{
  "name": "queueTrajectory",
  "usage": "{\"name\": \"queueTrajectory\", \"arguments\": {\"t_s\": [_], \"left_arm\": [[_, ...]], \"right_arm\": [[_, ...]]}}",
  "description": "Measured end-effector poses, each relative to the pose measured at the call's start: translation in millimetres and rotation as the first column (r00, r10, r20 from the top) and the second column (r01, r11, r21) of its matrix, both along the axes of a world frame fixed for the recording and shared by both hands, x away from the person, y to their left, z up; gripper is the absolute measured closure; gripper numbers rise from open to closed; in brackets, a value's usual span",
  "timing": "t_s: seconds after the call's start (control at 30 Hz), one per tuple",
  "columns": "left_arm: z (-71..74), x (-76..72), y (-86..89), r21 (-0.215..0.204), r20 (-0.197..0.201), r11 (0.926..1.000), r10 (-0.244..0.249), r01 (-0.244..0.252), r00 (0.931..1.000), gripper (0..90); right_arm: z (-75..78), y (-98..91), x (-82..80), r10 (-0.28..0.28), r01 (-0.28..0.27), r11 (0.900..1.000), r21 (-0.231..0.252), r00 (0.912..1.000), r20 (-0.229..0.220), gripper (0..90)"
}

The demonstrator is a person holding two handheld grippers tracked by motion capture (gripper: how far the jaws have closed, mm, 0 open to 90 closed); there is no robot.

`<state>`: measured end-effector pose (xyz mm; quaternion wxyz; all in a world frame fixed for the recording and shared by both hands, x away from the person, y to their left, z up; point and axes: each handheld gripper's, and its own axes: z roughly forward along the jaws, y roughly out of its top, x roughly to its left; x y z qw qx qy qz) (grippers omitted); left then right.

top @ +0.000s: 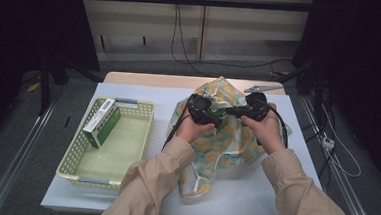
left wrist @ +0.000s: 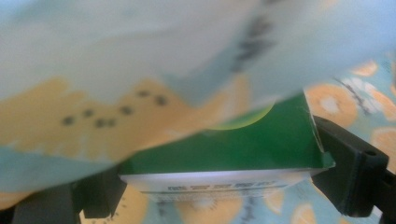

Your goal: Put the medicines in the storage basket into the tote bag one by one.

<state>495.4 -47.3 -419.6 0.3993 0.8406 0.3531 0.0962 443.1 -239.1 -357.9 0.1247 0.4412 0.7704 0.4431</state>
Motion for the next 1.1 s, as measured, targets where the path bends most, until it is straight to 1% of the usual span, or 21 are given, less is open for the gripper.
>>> {"name": "queueTrajectory", "arguments": {"t_s": [0.07,0.17,0.23,0.33,0.37,0.43,0.47,0.5,0.57,0.6,0.67,0.7,0.73,0.77,0.8,0.9,0.93,0.97,1.0,1.07,1.1], "left_arm": [[-0.6,-0.4,-0.1,-0.001,-0.003,1.0,0.001,-0.001,1.0,13.4],[1.8,-5.2,-0.2,-0.007,-0.033,1.0,-0.005,0.005,0.9995,8.6],[5.6,-9.5,2.0,0.003,-0.036,0.9998,-0.018,0.018,0.9992,7.9],[10.8,-18.3,6.1,0.02,-0.034,0.9994,-0.029,0.03,0.999,6.9],[12.2,-21.1,8.8,0.028,-0.042,0.9987,-0.042,0.043,0.9983,7.4],[14.1,-28.1,13.0,0.019,-0.055,0.9986,-0.049,0.05,0.9973,7.7],[15.3,-31.1,15.8,0.022,-0.047,0.9979,-0.06,0.061,0.9971,7.9],[17.1,-34.0,18.9,0.026,-0.053,0.9973,-0.068,0.069,0.9963,8.2],[21.3,-38.9,25.2,0.015,-0.051,0.9967,-0.079,0.08,0.9956,9.4],[24.0,-41.8,28.0,0.019,-0.05,0.9968,-0.076,0.077,0.9958,9.4],[29.8,-45.9,34.8,0.018,-0.048,0.9948,-0.099,0.1,0.9939,9.5],[33.0,-48.8,37.8,0.027,-0.048,0.9952,-0.092,0.094,0.9946,9.6],[35.6,-50.5,41.4,0.021,-0.047,0.9944,-0.102,0.103,0.9936,9.7],[38.6,-52.4,44.9,0.026,-0.043,0.9938,-0.107,0.108,0.9933,9.7],[41.4,-54.4,48.4,0.017,-0.047,0.9941,-0.106,0.107,0.9933,9.7],[49.1,-58.4,59.7,0.022,-0.026,0.9943,-0.104,0.104,0.9943,10.0],[52.0,-59.9,63.3,0.025,-0.031,0.9945,-0.101,0.102,0.9944,10.0],[54.2,-61.8,66.1,0.021,-0.026,0.9949,-0.098,0.099,0.9948,10.0],[57.5,-63.3,69.6,0.033,-0.023,0.9942,-0.102,0.102,0.9946,10.2],[63.9,-67.6,75.2,0.035,-0.017,0.9945,-0.098,0.099,0.995,10.2],[66.4,-69.1,78.1,0.013,-0.018,0.9947,-0.102,0.102,0.9947,10.3]], "right_arm": [[-1.1,0.2,0.6,0.002,-0.002,1.0,0.001,1.0,-0.002,89.8],[-2.1,0.2,1.5,0.0,0.0,1.0,0.002,1.0,-0.004,89.8],[-2.3,0.4,1.7,-0.003,0.003,1.0,0.003,1.0,-0.003,89.8],[-2.0,0.8,1.2,-0.004,0.004,1.0,0.0,1.0,-0.002,89.8],[-1.7,0.8,1.0,-0.005,0.005,1.0,0.002,1.0,-0.001,89.8],[-2.0,0.8,0.8,-0.009,0.009,1.0,-0.001,1.0,0.001,89.8],[-2.5,0.9,1.0,-0.01,0.01,0.9999,-0.002,0.9999,-0.001,89.8],[-3.0,1.0,0.9,-0.013,0.013,0.9999,-0.004,0.9999,-0.004,89.8],[-5.0,1.7,0.7,-0.014,0.014,0.9999,-0.004,0.9999,-0.005,89.8],[-6.2,2.1,0.5,-0.014,0.014,0.9999,-0.006,0.9999,-0.006,89.8],[-8.7,2.9,0.0,-0.016,0.016,0.9998,-0.007,0.9998,-0.012,89.8],[-9.8,3.3,0.1,-0.015,0.015,0.9999,-0.009,0.9998,-0.011,89.8],[-10.4,3.8,-0.2,-0.017,0.017,0.9998,-0.01,0.9998,-0.014,89.8],[-11.0,4.2,-0.2,-0.016,0.015,0.9998,-0.01,0.9998,-0.015,89.8],[-11.3,4.7,-0.3,-0.014,0.014,0.9999,-0.009,0.9998,-0.014,89.8],[-11.6,6.2,-1.0,-0.012,0.012,0.9998,-0.013,0.9998,-0.015,89.8],[-11.6,6.5,-1.3,-0.013,0.013,0.9998,-0.013,0.9998,-0.015,89.8],[-11.6,6.6,-1.4,-0.013,0.012,0.9998,-0.013,0.9998,-0.014,89.8],[-11.6,6.3,-1.5,-0.013,0.013,0.9998,-0.012,0.9998,-0.014,89.8],[-11.1,5.7,-1.9,-0.014,0.013,0.9998,-0.013,0.9998,-0.013,89.8],[-10.8,5.5,-2.2,-0.014,0.014,0.9998,-0.013,0.9998,-0.013,89.8]]}}
